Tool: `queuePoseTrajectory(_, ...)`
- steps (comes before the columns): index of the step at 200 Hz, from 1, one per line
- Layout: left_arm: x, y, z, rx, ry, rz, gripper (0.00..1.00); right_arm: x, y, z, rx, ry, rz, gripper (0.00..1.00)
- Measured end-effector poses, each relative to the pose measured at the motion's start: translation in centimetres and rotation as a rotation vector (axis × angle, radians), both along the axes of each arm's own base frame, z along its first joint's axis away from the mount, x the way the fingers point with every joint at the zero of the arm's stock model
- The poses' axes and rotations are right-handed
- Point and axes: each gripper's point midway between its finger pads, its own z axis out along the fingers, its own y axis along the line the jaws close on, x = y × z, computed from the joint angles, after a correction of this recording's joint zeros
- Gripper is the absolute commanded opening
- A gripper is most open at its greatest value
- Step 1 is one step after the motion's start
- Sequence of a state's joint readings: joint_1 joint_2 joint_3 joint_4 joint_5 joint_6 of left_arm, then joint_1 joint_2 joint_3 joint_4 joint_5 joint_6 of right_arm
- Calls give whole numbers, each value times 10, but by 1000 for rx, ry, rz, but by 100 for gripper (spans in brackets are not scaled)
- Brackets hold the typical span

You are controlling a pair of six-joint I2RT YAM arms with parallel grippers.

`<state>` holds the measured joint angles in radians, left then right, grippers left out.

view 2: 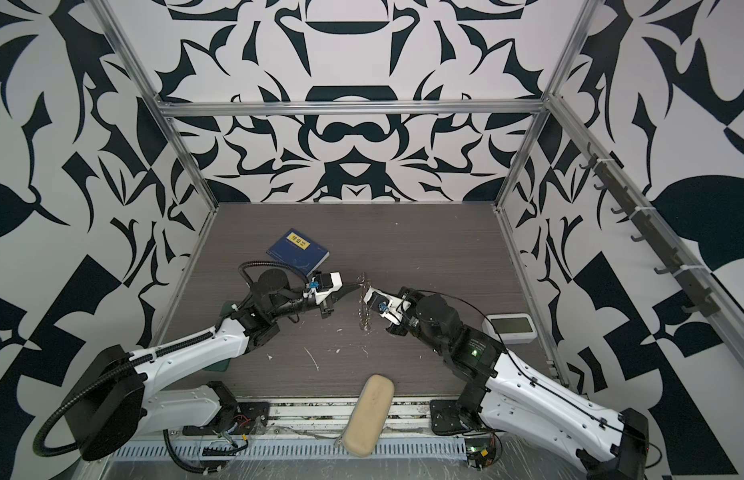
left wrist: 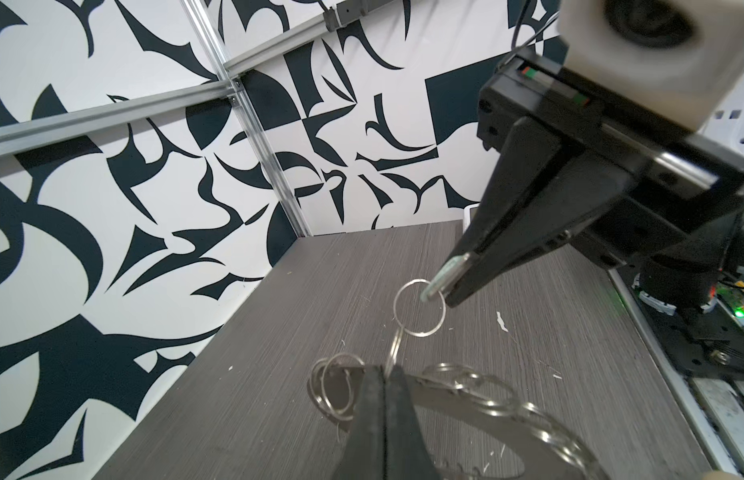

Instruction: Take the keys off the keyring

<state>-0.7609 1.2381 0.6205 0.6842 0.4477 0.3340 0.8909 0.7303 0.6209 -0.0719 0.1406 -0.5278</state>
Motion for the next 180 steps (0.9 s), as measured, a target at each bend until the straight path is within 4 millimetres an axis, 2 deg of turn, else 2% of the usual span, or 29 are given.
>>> queuePoseTrajectory(24,4,-2,3,23,18,13,0,1,0,1,9,-35,3,0)
queuePoseTrajectory(59,13,-3,19,70,96,59,0,12,-3,13,-10,-134,-41,0)
queuePoseTrajectory(107,23,4,27,126,302,165,0,26,-2,23,-95,-220,-79,0)
queuePoseTrajectory(155,24,10,26,152,488,230,0,28,1,30,-156,-284,-62,0)
queuePoseTrajectory(180,29,8,34,167,567,258,0,32,3,42,-181,-325,-64,0)
